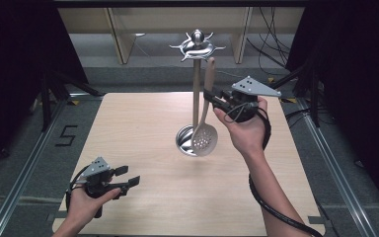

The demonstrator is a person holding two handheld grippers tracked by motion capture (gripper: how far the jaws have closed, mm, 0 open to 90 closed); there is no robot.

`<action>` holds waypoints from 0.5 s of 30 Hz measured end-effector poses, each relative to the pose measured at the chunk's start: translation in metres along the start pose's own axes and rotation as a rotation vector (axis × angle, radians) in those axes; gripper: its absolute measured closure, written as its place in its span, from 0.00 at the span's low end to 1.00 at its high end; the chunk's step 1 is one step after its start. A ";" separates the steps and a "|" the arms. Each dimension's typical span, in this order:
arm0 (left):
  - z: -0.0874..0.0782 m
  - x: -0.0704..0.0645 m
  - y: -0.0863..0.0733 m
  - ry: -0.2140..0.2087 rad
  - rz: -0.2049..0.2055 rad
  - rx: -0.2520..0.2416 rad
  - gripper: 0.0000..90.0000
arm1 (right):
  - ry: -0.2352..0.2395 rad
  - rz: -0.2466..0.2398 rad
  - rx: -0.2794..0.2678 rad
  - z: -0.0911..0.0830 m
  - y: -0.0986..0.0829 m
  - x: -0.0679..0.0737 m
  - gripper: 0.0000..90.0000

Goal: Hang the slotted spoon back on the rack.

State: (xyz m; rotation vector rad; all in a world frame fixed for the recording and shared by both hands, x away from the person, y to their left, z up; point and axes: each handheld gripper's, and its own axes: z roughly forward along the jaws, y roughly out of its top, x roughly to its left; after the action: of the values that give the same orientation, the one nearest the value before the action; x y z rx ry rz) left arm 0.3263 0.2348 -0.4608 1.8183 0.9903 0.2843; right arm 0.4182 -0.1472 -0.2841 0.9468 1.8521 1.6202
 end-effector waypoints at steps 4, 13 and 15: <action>0.000 0.000 0.000 -0.002 -0.001 -0.001 0.36 | -0.002 -0.007 0.010 0.001 0.001 0.000 0.80; 0.000 0.000 0.000 -0.003 -0.001 -0.001 0.36 | -0.006 -0.006 0.021 0.006 0.000 -0.001 0.80; 0.000 0.000 0.000 -0.003 -0.002 -0.001 0.36 | -0.012 -0.002 0.029 0.007 0.000 -0.001 0.80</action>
State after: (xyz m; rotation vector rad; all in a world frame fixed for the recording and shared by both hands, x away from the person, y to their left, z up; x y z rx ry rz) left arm 0.3263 0.2346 -0.4609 1.8164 0.9899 0.2809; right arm 0.4242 -0.1435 -0.2850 0.9650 1.8728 1.5868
